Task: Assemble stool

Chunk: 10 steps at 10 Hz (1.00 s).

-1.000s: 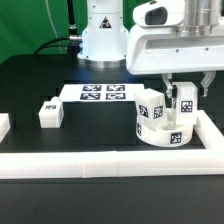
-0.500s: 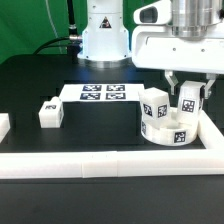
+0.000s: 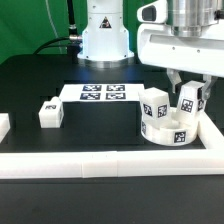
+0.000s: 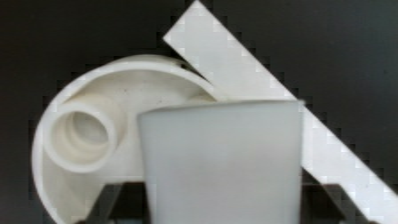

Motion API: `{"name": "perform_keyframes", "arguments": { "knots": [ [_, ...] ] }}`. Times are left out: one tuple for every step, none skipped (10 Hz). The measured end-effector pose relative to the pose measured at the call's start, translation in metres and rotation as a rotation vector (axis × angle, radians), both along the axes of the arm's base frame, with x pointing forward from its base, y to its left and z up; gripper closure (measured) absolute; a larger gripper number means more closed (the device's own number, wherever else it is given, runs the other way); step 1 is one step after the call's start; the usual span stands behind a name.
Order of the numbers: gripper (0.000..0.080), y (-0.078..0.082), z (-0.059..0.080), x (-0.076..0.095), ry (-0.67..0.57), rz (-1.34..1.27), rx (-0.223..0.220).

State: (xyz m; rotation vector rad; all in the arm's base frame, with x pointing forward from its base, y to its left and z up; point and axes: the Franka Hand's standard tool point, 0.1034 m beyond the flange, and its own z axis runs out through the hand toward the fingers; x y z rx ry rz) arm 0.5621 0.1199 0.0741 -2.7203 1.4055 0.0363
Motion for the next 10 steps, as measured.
{"name": "perform_keyframes", "arguments": {
  "knots": [
    [0.0461,-0.0007,-0.0001,0.0005,0.001,-0.088,0.019],
    [0.0461,-0.0012,-0.0001,0.0008,0.006,-0.154,0.036],
    [0.0461,-0.0014,-0.0003,0.0009,0.015,-0.27,0.059],
    [0.0461,-0.0018,-0.0005,0.0021,0.012,-0.394,0.081],
    [0.0461,-0.0023,-0.0006,0.0026,0.003,-0.515,0.105],
    [0.0461,-0.0022,-0.0008,0.0018,-0.003,-0.606,0.127],
    [0.0461,-0.0012,-0.0007,0.0021,0.001,-0.631,0.13],
    [0.0461,-0.0011,-0.0008,0.0023,0.011,-0.709,0.136],
    [0.0461,-0.0011,-0.0009,0.0023,0.02,-0.774,0.139],
    [0.0461,-0.0012,-0.0009,0.0023,0.028,-0.831,0.142]
  ]
}}
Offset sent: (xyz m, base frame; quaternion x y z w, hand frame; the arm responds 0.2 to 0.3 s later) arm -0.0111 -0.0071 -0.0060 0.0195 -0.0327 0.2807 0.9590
